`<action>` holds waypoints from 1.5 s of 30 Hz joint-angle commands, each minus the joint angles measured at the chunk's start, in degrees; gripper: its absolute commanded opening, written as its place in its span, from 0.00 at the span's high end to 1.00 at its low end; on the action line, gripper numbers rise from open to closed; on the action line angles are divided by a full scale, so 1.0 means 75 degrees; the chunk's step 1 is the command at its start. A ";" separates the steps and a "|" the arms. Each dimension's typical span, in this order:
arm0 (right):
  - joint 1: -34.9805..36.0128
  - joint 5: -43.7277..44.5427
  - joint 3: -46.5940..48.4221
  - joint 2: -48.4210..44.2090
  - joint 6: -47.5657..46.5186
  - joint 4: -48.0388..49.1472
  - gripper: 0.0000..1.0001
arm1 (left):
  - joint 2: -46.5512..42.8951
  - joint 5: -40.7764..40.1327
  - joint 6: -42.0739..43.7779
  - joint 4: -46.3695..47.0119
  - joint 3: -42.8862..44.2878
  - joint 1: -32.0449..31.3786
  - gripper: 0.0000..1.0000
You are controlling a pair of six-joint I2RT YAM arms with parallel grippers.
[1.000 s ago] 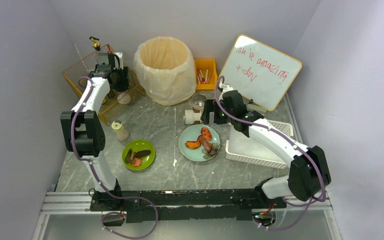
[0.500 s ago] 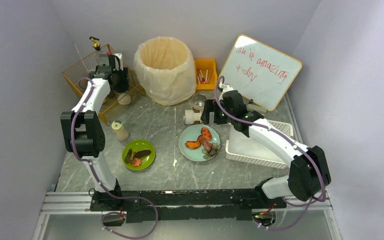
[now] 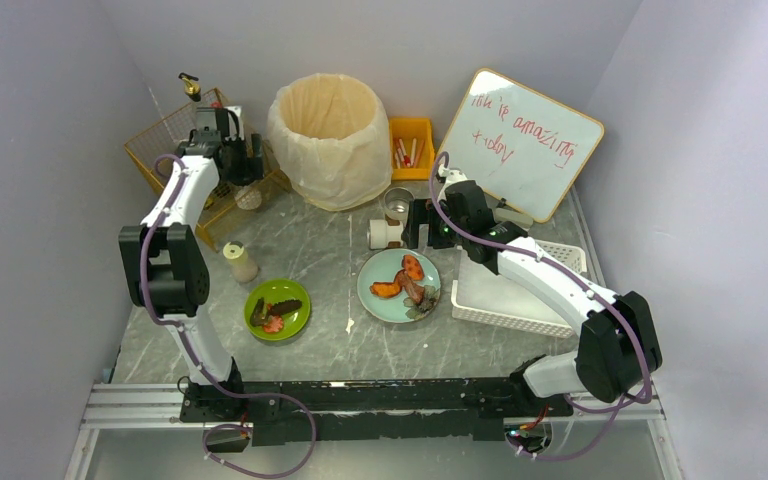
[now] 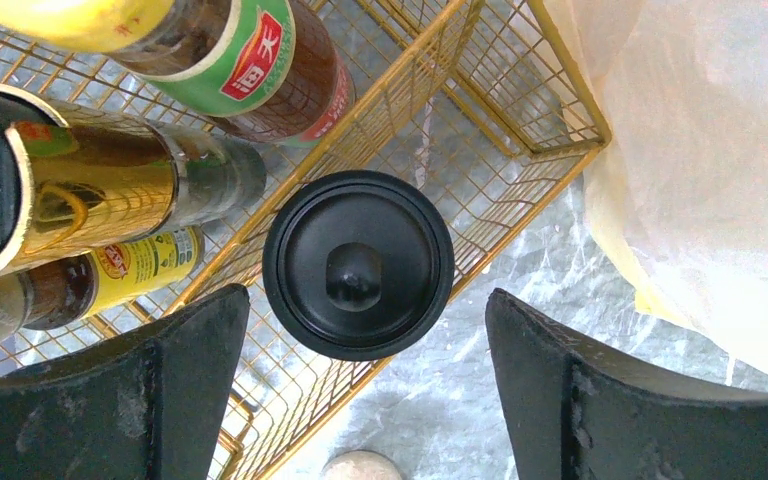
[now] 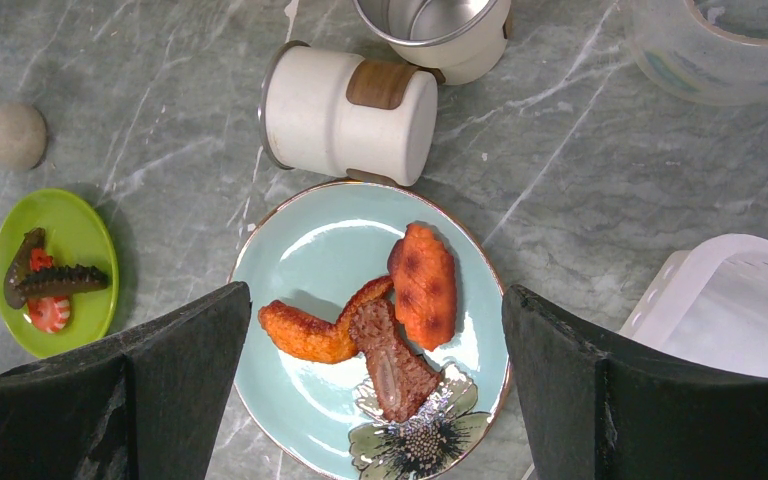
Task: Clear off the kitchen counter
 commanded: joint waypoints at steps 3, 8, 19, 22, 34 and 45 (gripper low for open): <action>-0.0045 -0.0050 0.0161 -0.0110 -0.0097 0.0077 0.00 | -0.0682 -0.0010 -0.0121 -0.0143 0.0389 -0.0008 0.06; -0.0045 -0.0047 0.0202 -0.0121 -0.0090 0.0044 0.00 | -0.1213 0.0016 -0.0233 -0.0308 0.0343 -0.0007 0.05; -0.0042 -0.0047 0.0284 -0.0156 0.0040 0.0068 0.00 | -0.3145 -0.0695 -0.1658 -0.0760 -0.1265 -0.0010 0.04; -0.0040 -0.0164 0.0296 -0.0121 0.0052 0.0088 0.00 | -0.3552 -0.0756 -0.1870 -0.0984 -0.1663 -0.0015 0.03; -0.0036 -0.0389 0.0191 -0.0143 0.0159 0.0148 0.00 | -0.4716 -0.0790 -0.2477 -0.1325 -0.3640 -0.0013 0.04; -0.0044 -0.0386 0.0163 -0.0132 0.0134 0.0146 0.00 | -0.4063 -0.0435 -0.2426 -0.0973 -0.4536 -0.0006 0.06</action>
